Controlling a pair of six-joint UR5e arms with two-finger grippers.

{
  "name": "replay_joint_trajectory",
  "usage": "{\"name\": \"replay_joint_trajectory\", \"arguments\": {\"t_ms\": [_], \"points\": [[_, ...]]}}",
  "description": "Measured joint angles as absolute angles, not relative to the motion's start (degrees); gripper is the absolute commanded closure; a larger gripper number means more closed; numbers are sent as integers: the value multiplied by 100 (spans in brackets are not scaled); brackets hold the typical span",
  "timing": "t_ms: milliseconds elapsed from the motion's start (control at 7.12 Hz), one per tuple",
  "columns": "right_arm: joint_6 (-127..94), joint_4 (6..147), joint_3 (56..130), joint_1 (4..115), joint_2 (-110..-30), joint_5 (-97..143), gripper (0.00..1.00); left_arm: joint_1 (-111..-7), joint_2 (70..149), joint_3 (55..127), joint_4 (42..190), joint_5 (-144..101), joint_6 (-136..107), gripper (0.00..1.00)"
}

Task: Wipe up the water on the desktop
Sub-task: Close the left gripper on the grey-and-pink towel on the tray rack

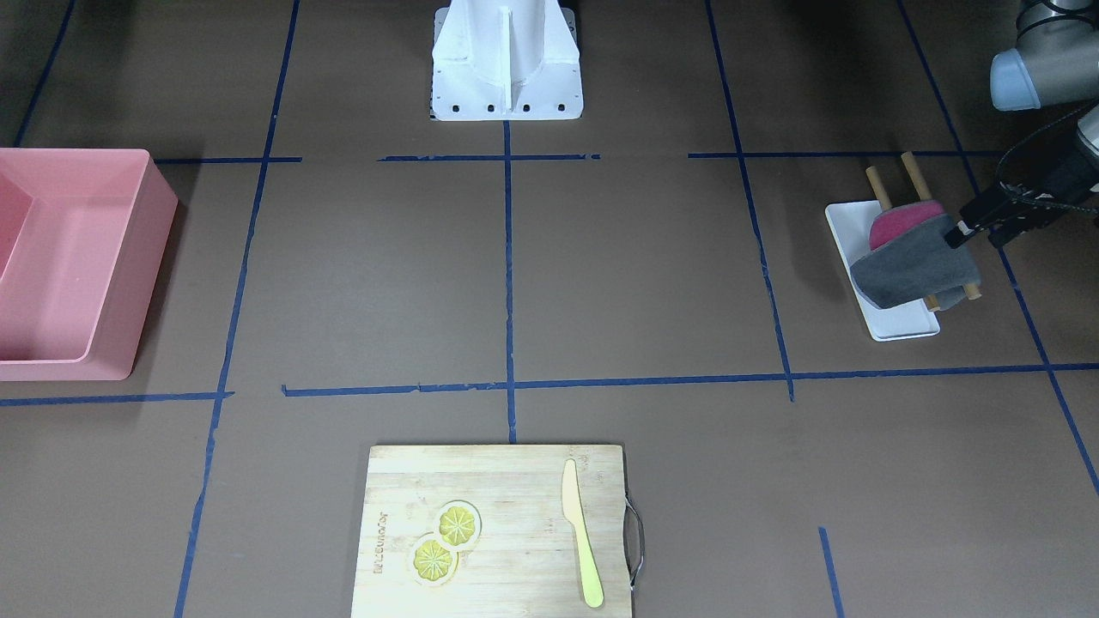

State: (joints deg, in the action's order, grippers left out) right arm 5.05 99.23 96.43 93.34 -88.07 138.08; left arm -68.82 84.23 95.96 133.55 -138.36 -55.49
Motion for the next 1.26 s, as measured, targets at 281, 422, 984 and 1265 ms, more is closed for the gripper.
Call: {"name": "replay_joint_trajectory", "arguments": {"t_ms": [281, 422, 984, 1265], "points": [[507, 9923, 9644, 9334, -8807, 13808, 0, -6875, 8427, 9591, 13348, -13840, -5554, 44], [509, 9923, 9640, 9334, -8807, 13808, 0, -6873, 8434, 9589, 13347, -13842, -5554, 51], [506, 9923, 9633, 9334, -8807, 13808, 0, -6873, 8452, 9589, 13346, -13853, -5555, 74], [507, 9923, 9638, 9334, -8807, 13808, 0, -6873, 8455, 9589, 13334, -13871, -5552, 83]]}}
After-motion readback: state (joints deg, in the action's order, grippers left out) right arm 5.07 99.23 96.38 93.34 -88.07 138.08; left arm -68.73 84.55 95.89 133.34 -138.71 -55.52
